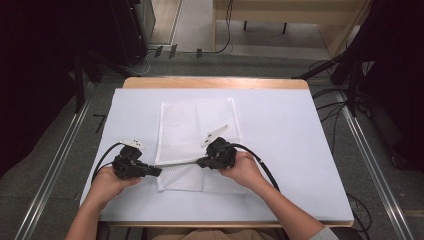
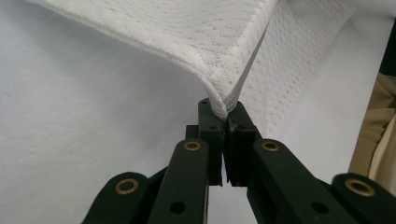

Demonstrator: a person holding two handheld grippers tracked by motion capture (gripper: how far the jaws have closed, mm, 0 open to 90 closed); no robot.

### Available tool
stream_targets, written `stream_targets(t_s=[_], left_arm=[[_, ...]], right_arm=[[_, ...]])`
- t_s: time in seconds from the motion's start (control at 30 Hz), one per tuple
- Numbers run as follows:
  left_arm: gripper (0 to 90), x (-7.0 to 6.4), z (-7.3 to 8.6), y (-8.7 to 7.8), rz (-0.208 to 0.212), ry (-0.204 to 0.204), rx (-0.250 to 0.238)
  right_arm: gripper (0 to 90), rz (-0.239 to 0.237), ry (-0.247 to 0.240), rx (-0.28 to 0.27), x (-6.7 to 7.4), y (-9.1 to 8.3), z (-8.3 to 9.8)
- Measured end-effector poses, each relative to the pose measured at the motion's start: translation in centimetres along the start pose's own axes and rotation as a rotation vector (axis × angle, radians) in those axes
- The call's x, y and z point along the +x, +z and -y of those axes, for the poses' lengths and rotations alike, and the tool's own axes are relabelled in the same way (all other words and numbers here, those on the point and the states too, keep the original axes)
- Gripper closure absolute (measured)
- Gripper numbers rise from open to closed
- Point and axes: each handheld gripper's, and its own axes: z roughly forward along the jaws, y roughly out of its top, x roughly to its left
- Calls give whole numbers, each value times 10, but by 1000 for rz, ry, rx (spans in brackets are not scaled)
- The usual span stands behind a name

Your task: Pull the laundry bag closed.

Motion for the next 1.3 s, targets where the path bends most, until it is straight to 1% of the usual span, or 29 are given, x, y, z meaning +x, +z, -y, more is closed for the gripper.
stream_targets(t_s=[0.03, 0.43, 0.47, 0.57, 0.7, 0.87, 0.93, 1.1, 1.17, 1.3], left_arm=[[879, 0, 1, 0, 1, 3, 3], [879, 2, 2, -2, 2, -5, -5], [879, 3, 3, -3, -1, -1, -1], [879, 3, 3, -3, -1, -5, -2], [879, 2, 3, -3, 0, -5, -1], [879, 2, 3, -1, -12, -3, 11], [879, 2, 3, -1, -8, 1, 13], [879, 1, 3, -2, -2, 4, 10], [879, 1, 4, -2, 3, -2, 9], [879, 2, 4, -3, -3, 1, 13]], right_arm=[[883, 6, -1, 3, 0, -1, 1], [883, 11, 23, 1, -6, -5, 8], [883, 10, 31, 2, -7, -6, 9], [883, 15, 38, 3, -9, -8, 11], [883, 16, 38, -2, -11, -12, 12], [883, 23, 39, 8, -12, -16, 17], [883, 23, 43, 14, -13, -16, 19], [883, 19, 47, 4, -14, -21, 21], [883, 29, 49, 6, -14, -23, 23], [883, 29, 58, 11, -17, -25, 26]])
